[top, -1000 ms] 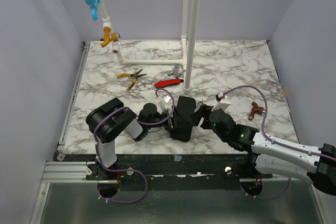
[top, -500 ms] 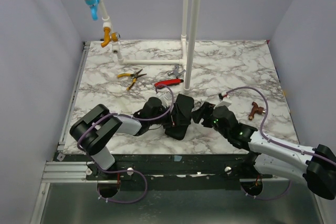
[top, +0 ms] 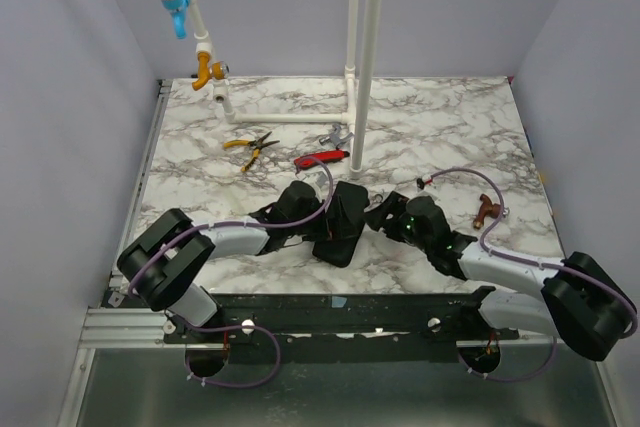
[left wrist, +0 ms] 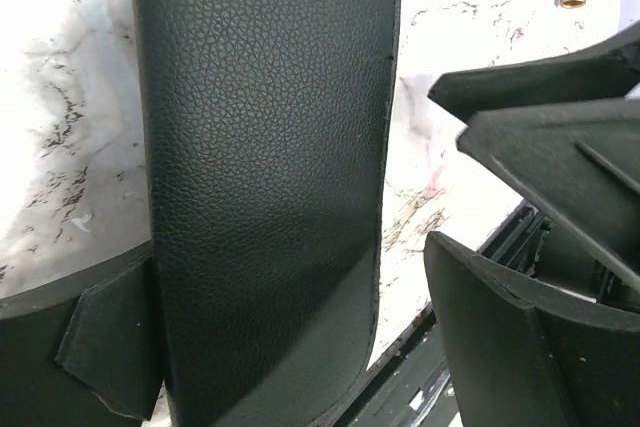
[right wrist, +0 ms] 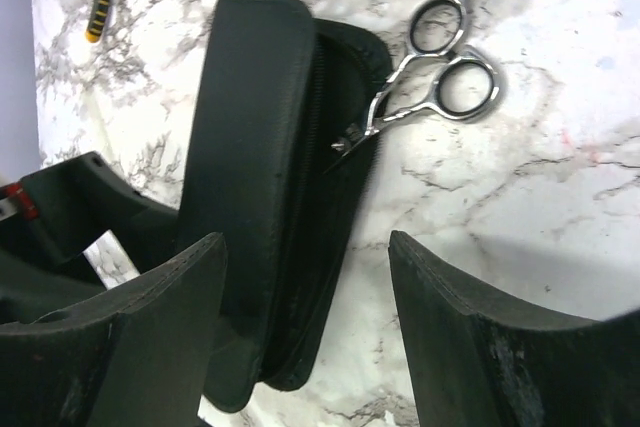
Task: Sort the hair-cutting tools
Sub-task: Open the hairdressing tool bag at the center of the board.
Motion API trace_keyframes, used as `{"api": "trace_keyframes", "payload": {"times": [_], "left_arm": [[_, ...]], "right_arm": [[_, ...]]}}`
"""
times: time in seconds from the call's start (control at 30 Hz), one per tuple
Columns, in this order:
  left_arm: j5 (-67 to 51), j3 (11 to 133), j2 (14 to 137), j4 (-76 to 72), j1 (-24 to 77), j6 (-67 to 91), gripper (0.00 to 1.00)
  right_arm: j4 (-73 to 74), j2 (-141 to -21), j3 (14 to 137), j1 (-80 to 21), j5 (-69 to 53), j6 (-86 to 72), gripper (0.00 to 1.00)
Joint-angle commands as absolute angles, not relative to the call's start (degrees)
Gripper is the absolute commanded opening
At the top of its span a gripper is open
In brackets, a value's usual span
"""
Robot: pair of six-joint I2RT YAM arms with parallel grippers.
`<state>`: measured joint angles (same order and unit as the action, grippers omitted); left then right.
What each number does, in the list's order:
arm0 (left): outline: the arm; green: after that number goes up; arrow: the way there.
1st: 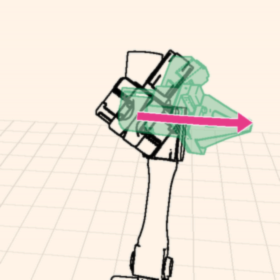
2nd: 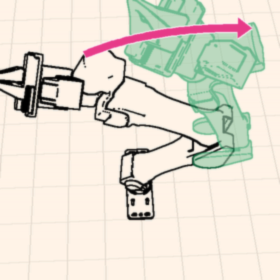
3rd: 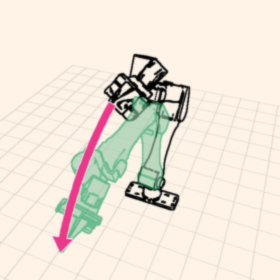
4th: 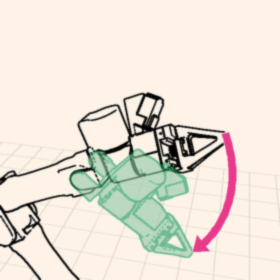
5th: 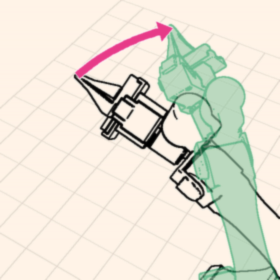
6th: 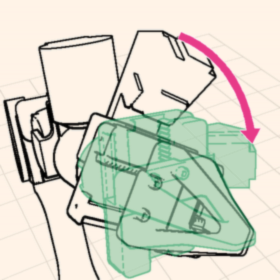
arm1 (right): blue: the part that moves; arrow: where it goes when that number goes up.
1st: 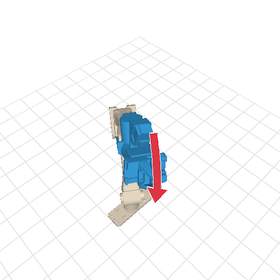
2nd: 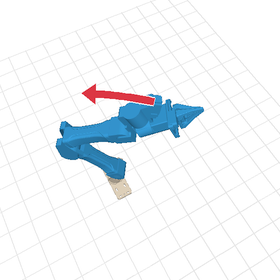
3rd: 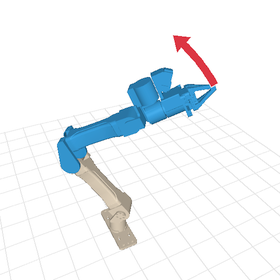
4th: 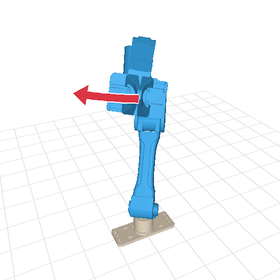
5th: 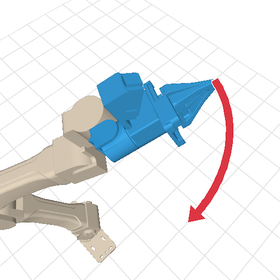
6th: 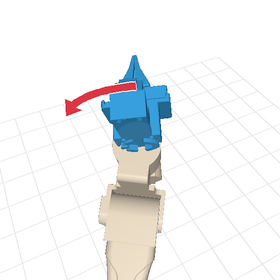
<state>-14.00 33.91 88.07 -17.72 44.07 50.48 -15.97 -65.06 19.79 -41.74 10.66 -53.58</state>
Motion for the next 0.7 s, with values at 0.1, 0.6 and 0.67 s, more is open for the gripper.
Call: {"api": "trace_keyframes", "payload": {"times": [0.1,0.6,0.67], "left_arm": [[-7.4,30.7,85.7,-7.3,44.8,47.2,0.98],[-1.6,28.6,69.0,-0.1,46.2,43.9,0.98],[-1.3,28.3,66.3,-0.3,47.6,41.9,0.98]], "right_arm": [[-30.4,-72.7,18.2,-38.7,0.4,-57.1,0.66],[-35.2,-80.3,21.9,-38.7,-7.1,-56.5,0.59],[-35.5,-80.3,22.7,-38.8,-8.0,-56.6,0.56]]}}
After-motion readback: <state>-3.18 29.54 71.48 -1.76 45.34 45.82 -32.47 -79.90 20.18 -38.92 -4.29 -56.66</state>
